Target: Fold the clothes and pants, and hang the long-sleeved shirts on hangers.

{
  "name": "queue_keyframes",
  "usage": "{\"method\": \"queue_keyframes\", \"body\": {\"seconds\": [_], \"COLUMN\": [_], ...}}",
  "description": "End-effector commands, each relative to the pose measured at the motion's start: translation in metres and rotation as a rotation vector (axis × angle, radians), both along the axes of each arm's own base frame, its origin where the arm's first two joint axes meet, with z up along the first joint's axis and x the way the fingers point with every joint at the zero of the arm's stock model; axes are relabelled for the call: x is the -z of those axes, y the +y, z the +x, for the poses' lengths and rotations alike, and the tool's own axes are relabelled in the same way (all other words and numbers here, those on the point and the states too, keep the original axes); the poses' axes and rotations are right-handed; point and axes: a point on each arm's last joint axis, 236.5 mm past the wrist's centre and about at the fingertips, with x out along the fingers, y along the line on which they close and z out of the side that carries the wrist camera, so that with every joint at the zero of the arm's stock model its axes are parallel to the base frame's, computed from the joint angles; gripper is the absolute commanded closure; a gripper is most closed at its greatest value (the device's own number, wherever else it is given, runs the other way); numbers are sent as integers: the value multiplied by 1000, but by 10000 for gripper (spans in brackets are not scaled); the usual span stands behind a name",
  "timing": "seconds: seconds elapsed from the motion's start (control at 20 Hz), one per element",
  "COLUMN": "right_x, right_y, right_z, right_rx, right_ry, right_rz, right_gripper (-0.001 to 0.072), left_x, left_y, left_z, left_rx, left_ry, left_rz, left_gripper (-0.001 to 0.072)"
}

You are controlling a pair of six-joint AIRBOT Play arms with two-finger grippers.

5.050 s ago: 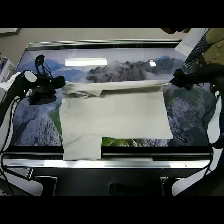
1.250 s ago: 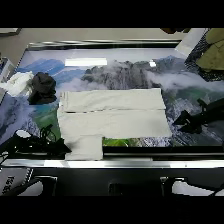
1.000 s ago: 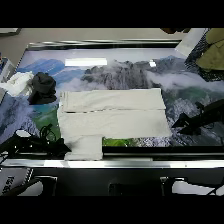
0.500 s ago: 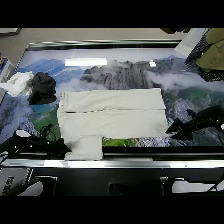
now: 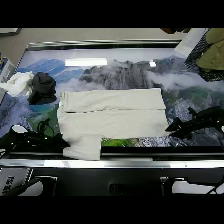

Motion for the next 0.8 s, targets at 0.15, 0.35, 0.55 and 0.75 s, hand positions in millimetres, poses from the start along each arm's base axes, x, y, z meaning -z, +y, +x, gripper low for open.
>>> {"method": "queue_keyframes", "body": {"seconds": [0.15,0.35,0.55,0.75], "right_x": [-30,-21,-6,2], "right_y": [-16,-6,-6,-4], "right_z": [-6,2,5,12], "right_rx": [-17,12,3,-6], "right_ry": [-51,-46,-41,-54], "right_rz": [-110,-51,-42,-58], "right_gripper": [225,223,225,227], "left_x": [-6,-6,-5,-5], "left_y": [2,2,2,2], "left_z": [7,7,8,8], "left_rx": [3,3,1,1], "left_ry": [-20,-21,-22,-22], "left_rz": [3,3,5,5], "left_gripper": [690,690,690,690]}}
